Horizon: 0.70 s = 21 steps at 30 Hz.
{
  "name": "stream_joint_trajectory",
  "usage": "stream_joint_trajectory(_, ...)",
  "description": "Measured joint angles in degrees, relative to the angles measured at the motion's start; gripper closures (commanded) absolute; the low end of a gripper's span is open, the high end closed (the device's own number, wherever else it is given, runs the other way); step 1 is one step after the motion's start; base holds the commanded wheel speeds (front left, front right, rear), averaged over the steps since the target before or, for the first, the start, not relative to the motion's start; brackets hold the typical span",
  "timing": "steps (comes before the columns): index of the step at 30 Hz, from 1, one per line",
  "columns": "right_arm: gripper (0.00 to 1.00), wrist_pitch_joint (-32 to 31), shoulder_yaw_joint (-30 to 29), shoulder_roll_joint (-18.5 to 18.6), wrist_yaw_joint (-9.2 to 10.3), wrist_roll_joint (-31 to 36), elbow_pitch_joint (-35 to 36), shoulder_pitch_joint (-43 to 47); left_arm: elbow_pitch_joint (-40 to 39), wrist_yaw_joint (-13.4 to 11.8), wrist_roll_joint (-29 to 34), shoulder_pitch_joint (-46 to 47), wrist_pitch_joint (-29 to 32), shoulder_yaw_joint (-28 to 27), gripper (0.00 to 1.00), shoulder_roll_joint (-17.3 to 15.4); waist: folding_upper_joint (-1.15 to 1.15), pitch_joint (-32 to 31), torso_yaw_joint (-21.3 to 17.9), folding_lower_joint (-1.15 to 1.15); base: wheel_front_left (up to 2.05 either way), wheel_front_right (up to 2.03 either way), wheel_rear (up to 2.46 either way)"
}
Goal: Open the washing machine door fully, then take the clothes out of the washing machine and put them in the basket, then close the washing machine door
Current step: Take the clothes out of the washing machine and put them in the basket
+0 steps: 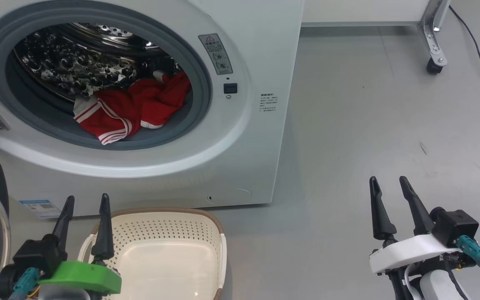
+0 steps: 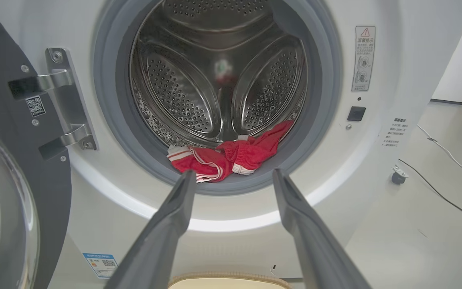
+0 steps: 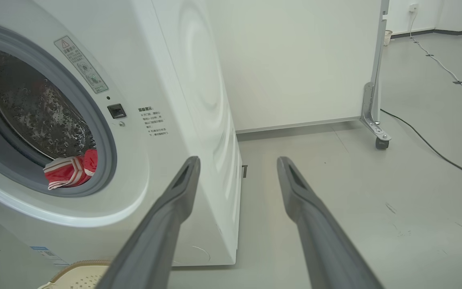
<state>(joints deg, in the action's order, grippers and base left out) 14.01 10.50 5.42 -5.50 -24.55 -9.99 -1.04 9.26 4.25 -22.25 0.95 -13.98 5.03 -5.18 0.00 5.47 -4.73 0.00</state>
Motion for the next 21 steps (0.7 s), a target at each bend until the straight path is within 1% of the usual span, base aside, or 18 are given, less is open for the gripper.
stream_joint_trajectory(3,0.00,0.00,0.64,-0.19,-0.34,-0.01,0.36,-0.05,-0.51,-0.49,0.08,0.04,0.94,-0.35,0.00,-0.52,0.00,1.34,-0.41,0.00,0.00,0.00,0.00)
stream_joint_trajectory(9,0.00,0.01,1.04,-0.47,-0.41,0.00,1.02,-0.45,-2.04,-1.49,0.87,0.85,3.67,-0.58,0.00,-2.74,0.00,4.79,-1.44,0.00,0.00,0.00,0.00)
stream_joint_trajectory(11,0.00,0.01,1.25,-0.62,-0.42,-0.01,1.27,-1.03,-2.53,-1.58,1.75,2.36,4.60,-0.64,0.00,-3.42,0.00,6.16,-1.83,0.00,0.00,0.00,0.00)
stream_joint_trajectory(15,0.00,0.01,2.16,-1.12,-0.46,-0.01,1.89,-2.11,-3.14,-2.82,3.02,5.71,7.02,-1.23,0.00,-5.01,0.00,9.06,-2.72,0.00,0.00,0.00,0.00)
stream_joint_trajectory(21,0.00,0.01,3.01,-1.66,-0.49,-0.01,2.67,-4.70,-3.71,-3.43,3.85,11.61,11.59,-1.98,0.00,-7.72,0.00,13.49,-4.51,0.00,0.00,0.00,0.00)
